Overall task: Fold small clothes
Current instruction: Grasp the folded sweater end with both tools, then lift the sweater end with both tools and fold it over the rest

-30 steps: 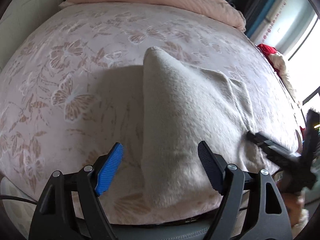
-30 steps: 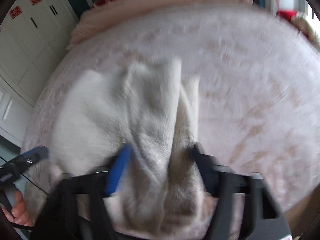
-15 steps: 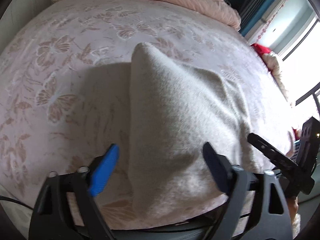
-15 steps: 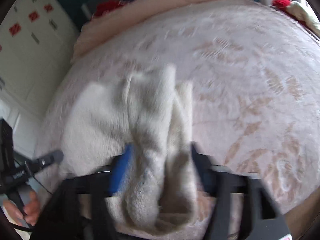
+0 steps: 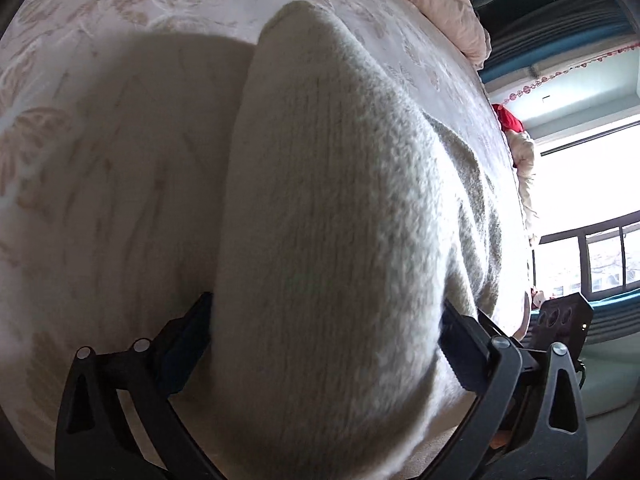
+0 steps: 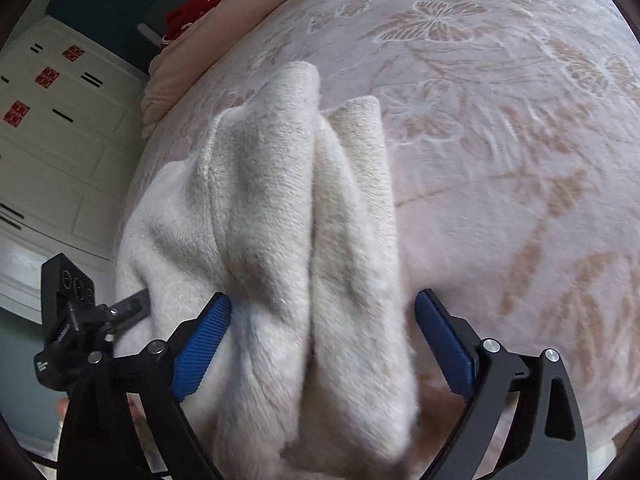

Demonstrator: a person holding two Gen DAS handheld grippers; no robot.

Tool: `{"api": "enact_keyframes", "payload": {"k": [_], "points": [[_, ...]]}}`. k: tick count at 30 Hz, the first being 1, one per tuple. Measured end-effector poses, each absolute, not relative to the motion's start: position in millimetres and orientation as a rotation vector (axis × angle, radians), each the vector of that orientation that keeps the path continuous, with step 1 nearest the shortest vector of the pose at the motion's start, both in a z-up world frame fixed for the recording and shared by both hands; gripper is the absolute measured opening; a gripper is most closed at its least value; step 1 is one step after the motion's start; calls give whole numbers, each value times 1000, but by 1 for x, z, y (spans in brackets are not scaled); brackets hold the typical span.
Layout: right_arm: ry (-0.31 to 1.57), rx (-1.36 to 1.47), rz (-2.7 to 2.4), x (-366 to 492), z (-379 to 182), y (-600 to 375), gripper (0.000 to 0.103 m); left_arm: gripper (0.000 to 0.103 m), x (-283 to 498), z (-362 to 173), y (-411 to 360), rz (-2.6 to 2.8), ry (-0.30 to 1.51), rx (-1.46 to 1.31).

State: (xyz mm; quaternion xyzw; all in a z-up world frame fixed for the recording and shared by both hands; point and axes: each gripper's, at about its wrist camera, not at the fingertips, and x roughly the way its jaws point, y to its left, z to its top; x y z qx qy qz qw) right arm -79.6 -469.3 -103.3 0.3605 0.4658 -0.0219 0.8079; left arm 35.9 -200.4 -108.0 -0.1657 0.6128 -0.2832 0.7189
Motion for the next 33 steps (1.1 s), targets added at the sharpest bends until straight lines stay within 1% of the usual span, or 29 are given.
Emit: {"api": "enact_keyframes", "payload": {"k": [1,2,3,4,5,6,7,9,12,15,17,24,28,33], "points": [[994,784,-35,-76,-103,-468,88,95,37,-107,-203,-630,1362,-367],[989,801,-18,-73,-103,-467,73,90,37,-105,-205,-636,1366,-371],[989,834,3,-71,-103,-464,62,84,36,-103,-207,-637,1372,-373],[987,861,10,-70,-102,-462,57,76,35,-99,-209,-623,1371,-356],[982,872,8,-68,-101,-462,45,72,34,-95,-211,-619,1370,-348],[967,879,5,-69,-96,-463,39,64,32,-89,-212,-617,1368,-338],[955,877,5,-71,-89,-462,38,59,30,-83,-214,-616,1361,-320],[923,861,9,-78,-70,-460,35,54,24,-66,-218,-628,1333,-273],[884,798,-2,-96,-32,-452,35,51,5,-31,-227,-685,1273,-213],[816,749,-28,-122,11,-448,35,51,-13,7,-231,-761,1201,-190],[738,720,-46,-148,48,-450,35,51,-27,34,-233,-818,1145,-182],[476,583,-91,-219,165,-445,35,51,-82,153,-237,-981,851,-142],[339,516,-95,-248,213,-433,35,51,-109,207,-232,-1013,690,-122],[169,417,-85,-279,265,-411,36,52,-133,267,-208,-1036,501,-112]]}}
